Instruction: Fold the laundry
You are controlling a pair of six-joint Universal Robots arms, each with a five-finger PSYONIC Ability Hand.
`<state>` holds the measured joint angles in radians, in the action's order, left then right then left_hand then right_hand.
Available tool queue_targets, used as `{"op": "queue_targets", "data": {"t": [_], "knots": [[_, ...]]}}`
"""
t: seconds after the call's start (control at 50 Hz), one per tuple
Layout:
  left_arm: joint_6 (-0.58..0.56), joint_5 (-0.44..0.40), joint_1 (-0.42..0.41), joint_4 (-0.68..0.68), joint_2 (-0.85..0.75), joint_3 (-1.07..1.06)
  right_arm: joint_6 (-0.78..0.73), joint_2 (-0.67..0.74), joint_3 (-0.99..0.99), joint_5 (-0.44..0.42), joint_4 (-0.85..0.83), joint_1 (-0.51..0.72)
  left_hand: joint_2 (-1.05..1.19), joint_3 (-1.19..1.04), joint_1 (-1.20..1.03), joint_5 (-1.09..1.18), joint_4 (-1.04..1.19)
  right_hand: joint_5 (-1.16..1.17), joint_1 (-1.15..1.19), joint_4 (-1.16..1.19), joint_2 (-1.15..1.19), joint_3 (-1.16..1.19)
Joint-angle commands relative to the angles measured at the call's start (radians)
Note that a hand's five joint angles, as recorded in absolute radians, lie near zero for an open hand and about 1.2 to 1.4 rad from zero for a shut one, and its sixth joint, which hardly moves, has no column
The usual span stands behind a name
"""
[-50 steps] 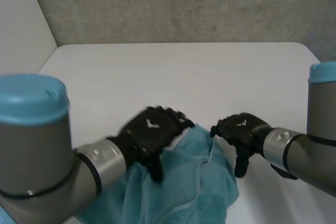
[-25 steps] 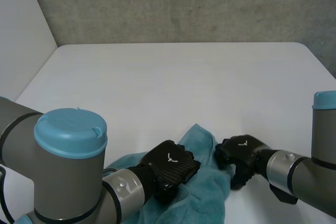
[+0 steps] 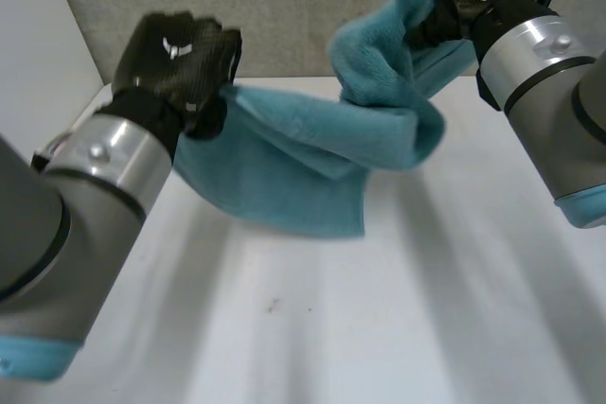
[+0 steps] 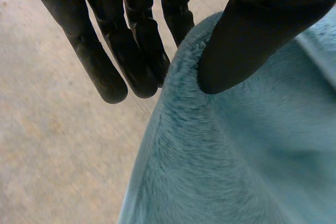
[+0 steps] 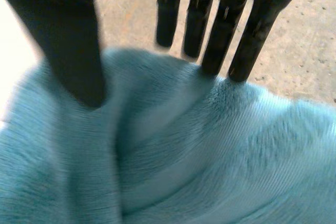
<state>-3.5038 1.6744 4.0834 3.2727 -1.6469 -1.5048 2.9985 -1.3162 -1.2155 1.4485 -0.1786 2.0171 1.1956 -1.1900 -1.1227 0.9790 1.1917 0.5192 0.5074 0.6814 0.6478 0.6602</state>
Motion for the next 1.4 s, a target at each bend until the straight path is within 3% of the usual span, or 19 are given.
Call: {"op": "queue_targets", "data": {"t": [0.02, 0.12, 0.26, 0.32, 0.4, 0.46, 0.54, 0.66, 0.78, 0.94, 1.0, 1.02, 1.06, 1.16, 1.28, 1.4], "knots": [[-0.008, -0.009, 0.000, 0.007, 0.024, -0.236, -0.004, 0.072, -0.025, 0.003, 0.106, 0.025, 0.201, -0.206, -0.274, 0.243, 0.205, -0.519, -0.333, -0.507, -0.473, -0.486], [-0.006, -0.007, 0.044, 0.002, 0.029, -0.252, -0.023, 0.084, -0.074, 0.018, 0.249, 0.014, 0.201, -0.206, -0.274, 0.243, 0.205, -0.519, -0.333, -0.507, -0.473, -0.486], [-0.009, -0.012, 0.046, 0.002, 0.073, -0.149, -0.026, 0.013, -0.217, 0.029, 0.289, 0.012, 0.201, -0.206, -0.274, 0.243, 0.205, -0.501, -0.315, -0.489, -0.455, -0.468], [-0.006, -0.015, 0.045, -0.001, 0.087, -0.069, -0.027, -0.026, -0.301, 0.018, 0.288, 0.002, 0.201, -0.206, -0.274, 0.243, 0.205, -0.214, -0.027, -0.201, -0.168, -0.180], [-0.003, -0.012, 0.031, -0.007, 0.085, 0.039, -0.021, -0.056, -0.390, 0.007, 0.289, -0.024, 0.201, -0.206, -0.274, 0.243, 0.205, -0.151, 0.035, -0.139, -0.105, -0.118], [-0.004, -0.012, 0.000, -0.008, 0.076, 0.127, -0.012, -0.063, -0.436, -0.013, 0.286, -0.027, 0.201, -0.206, -0.274, 0.243, 0.205, -0.203, -0.017, -0.191, -0.157, -0.170], [-0.006, -0.013, -0.038, -0.008, 0.065, 0.215, 0.011, -0.063, -0.484, -0.045, 0.265, -0.026, 0.201, -0.206, -0.274, 0.243, 0.205, -0.494, -0.307, -0.481, -0.448, -0.460], [-0.007, -0.018, -0.115, -0.005, 0.068, 0.285, 0.177, -0.043, -0.486, -0.043, 0.124, -0.029, 0.201, -0.206, -0.274, 0.243, 0.205, -0.519, -0.333, -0.507, -0.473, -0.486], [-0.007, -0.016, -0.173, -0.002, 0.087, 0.302, 0.391, 0.069, -0.434, -0.048, 0.022, -0.015, 0.201, -0.206, -0.274, 0.243, 0.205, -0.519, -0.333, -0.507, -0.473, -0.486], [-0.006, -0.016, -0.187, 0.002, 0.127, 0.302, 0.568, 0.172, -0.335, -0.054, 0.001, 0.035, 0.201, -0.206, -0.274, 0.243, 0.205, -0.519, -0.333, -0.507, -0.473, -0.486], [-0.007, -0.012, -0.184, 0.002, 0.128, 0.301, 0.583, 0.201, -0.320, -0.040, -0.010, 0.103, 0.201, -0.206, -0.274, 0.243, 0.205, -0.184, 0.002, -0.172, -0.139, -0.151], [-0.007, -0.010, -0.184, 0.002, 0.128, 0.298, 0.579, 0.201, -0.315, -0.033, -0.015, 0.115, 0.201, -0.206, -0.274, 0.243, 0.205, 0.195, 0.381, 0.207, 0.241, 0.228], [-0.009, -0.009, -0.184, 0.002, 0.128, 0.293, 0.579, 0.193, -0.312, -0.011, -0.019, 0.108, 0.201, -0.206, -0.274, 0.243, 0.205, 0.700, 0.886, 0.712, 0.746, 0.734], [-0.012, -0.005, -0.158, 0.001, 0.130, 0.247, 0.493, 0.065, -0.311, 0.041, 0.010, 0.051, 0.201, -0.206, -0.274, 0.243, 0.205, 0.703, 0.889, 0.715, 0.748, 0.736], [-0.011, -0.019, -0.008, -0.008, 0.165, 0.155, 0.056, -0.099, -0.280, -0.060, 0.158, -0.172, 0.201, -0.206, -0.274, 0.243, 0.205, 0.703, 0.889, 0.715, 0.748, 0.736], [-0.003, -0.021, 0.066, -0.008, 0.164, 0.049, -0.133, -0.078, -0.078, -0.138, 0.436, -0.205, 0.201, -0.206, -0.274, 0.243, 0.205, 0.703, 0.889, 0.715, 0.748, 0.736]]}}
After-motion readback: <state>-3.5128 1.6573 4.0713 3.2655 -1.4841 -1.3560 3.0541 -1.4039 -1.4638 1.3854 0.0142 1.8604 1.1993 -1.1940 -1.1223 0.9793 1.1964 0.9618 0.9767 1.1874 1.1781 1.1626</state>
